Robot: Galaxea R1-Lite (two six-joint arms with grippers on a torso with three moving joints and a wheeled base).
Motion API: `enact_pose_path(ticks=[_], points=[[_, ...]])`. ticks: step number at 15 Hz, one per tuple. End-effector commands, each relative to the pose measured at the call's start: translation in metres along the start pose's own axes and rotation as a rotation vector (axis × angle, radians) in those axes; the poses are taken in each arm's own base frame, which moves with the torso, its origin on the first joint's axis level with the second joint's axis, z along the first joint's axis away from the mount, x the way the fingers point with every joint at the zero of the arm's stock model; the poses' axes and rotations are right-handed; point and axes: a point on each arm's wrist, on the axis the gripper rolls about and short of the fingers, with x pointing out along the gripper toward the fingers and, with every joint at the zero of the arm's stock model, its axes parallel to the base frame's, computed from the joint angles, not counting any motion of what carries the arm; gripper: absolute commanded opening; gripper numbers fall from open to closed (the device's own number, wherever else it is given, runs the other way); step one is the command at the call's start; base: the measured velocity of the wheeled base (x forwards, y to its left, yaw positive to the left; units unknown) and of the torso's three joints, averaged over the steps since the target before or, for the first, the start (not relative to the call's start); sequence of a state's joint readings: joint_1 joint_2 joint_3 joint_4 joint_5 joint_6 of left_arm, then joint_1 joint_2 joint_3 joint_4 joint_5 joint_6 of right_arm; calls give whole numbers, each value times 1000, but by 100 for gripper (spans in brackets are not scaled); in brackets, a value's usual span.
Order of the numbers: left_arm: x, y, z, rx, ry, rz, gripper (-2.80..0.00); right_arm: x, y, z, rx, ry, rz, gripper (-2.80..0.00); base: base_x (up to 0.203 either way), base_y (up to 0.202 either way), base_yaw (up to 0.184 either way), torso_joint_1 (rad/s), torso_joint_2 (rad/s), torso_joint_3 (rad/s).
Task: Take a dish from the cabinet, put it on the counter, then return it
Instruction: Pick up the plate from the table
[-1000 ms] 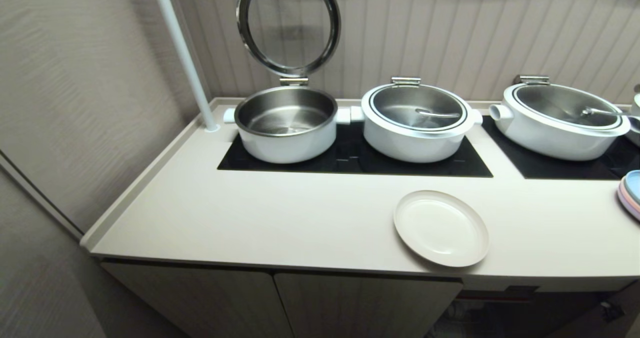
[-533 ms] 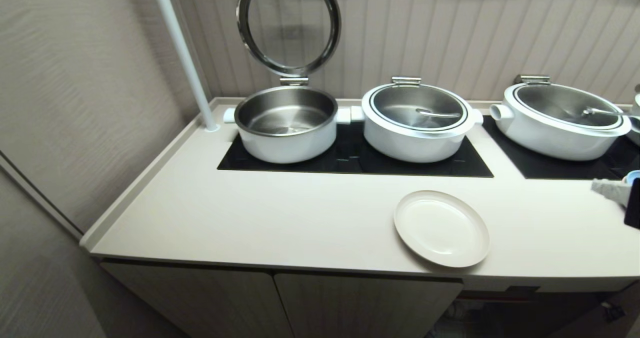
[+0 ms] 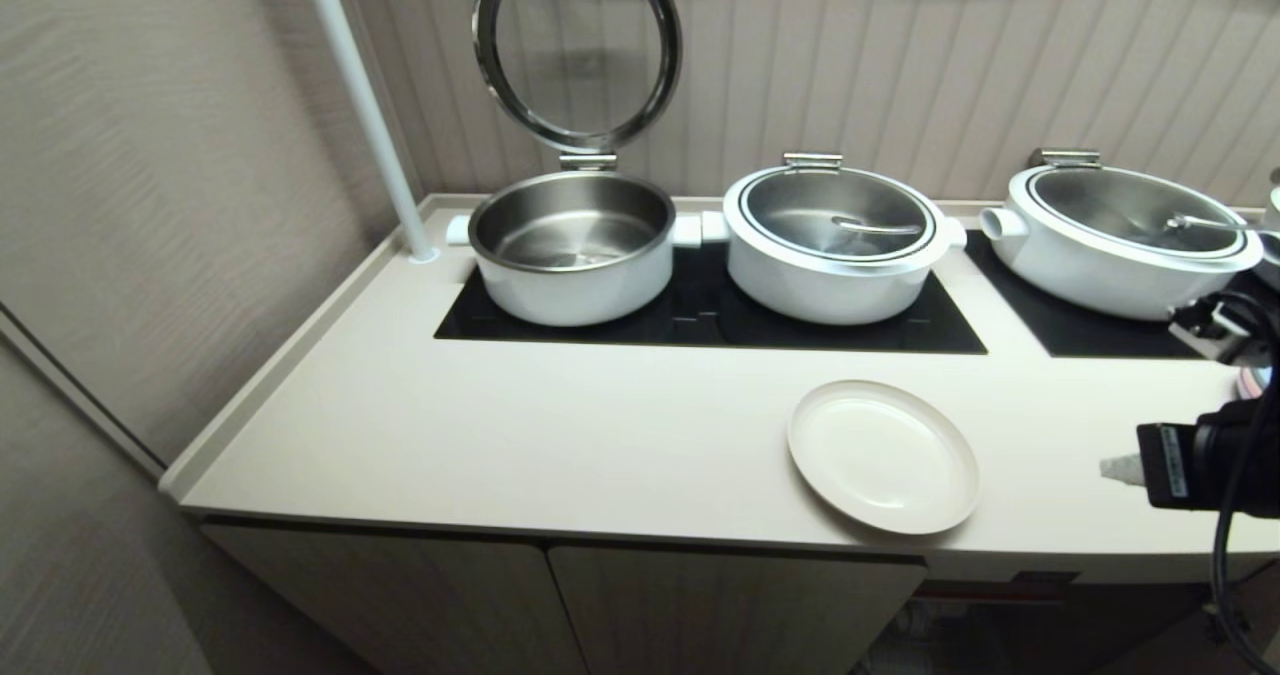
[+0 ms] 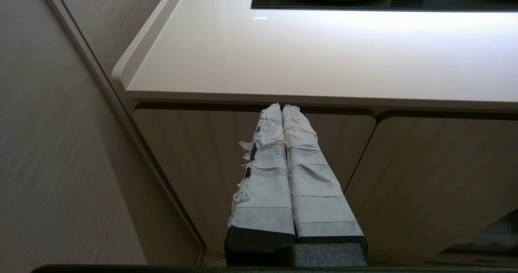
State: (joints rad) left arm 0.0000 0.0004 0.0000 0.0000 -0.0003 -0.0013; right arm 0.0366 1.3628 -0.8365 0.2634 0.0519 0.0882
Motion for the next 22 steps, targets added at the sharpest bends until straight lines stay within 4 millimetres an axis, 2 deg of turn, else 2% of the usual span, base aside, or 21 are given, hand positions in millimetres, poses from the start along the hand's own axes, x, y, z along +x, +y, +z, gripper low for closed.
enact_pose_path(ticks=[1,5,8,14,19,20,22], points=[[0,0,0,0,0,0,-280,24,2,-1,-13,87,4,-280,0,0,0,0,0,0],[0,0,0,0,0,0,-280,53,13,5,-54,157,26,-280,0,0,0,0,0,0],[0,0,0,0,0,0,-280,73,16,21,-56,163,26,-280,0,0,0,0,0,0],[0,0,0,0,0,0,-280,105,12,47,-32,160,-14,-280,0,0,0,0,0,0],[0,0,0,0,0,0,-280,115,7,50,-20,172,-32,-280,0,0,0,0,0,0],[0,0,0,0,0,0,-280,115,6,49,-14,174,-35,0,0,0,0,0,0,0],[0,0,0,0,0,0,-280,120,6,49,27,180,-40,0,0,0,0,0,0,0]])
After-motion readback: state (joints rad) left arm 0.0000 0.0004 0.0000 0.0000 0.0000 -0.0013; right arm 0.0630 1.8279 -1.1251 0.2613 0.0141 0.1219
